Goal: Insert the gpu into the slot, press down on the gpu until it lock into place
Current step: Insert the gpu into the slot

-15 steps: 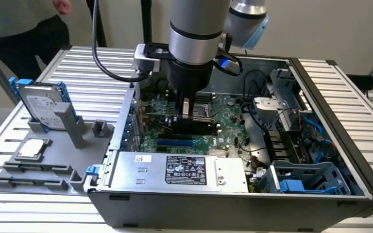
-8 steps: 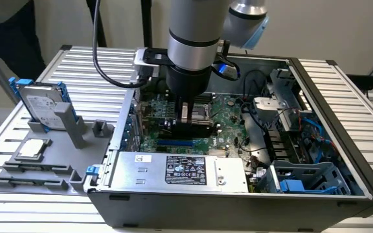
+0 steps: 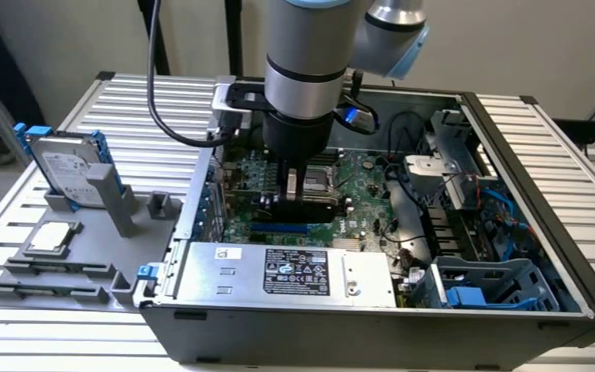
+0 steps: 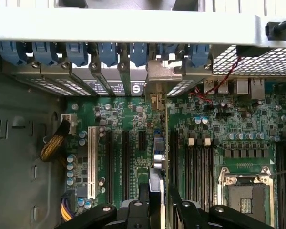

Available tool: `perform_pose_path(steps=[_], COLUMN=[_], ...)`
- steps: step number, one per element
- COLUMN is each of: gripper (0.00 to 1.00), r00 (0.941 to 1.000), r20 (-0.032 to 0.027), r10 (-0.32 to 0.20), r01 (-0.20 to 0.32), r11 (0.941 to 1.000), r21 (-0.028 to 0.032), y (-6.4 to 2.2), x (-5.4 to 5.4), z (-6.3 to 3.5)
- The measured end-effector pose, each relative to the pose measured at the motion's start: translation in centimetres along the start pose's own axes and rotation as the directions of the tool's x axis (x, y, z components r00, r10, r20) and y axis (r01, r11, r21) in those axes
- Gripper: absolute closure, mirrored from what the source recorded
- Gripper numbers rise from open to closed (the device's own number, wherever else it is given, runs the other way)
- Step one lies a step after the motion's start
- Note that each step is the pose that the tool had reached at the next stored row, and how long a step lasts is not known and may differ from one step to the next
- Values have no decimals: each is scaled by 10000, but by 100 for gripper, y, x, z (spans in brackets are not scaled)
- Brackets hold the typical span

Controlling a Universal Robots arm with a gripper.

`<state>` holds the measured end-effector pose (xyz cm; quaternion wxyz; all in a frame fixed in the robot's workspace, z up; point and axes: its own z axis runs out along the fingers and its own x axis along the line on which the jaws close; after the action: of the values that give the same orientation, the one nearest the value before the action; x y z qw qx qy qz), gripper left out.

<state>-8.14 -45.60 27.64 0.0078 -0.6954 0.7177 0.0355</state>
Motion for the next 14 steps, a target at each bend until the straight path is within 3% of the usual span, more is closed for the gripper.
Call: perform_pose_path(steps=[14], gripper=[74], r00=[10000], r20=[-15], r10=[2], r01=[-2], r11=[10000], r21=[-11], y=[15], x=[3], z=[53])
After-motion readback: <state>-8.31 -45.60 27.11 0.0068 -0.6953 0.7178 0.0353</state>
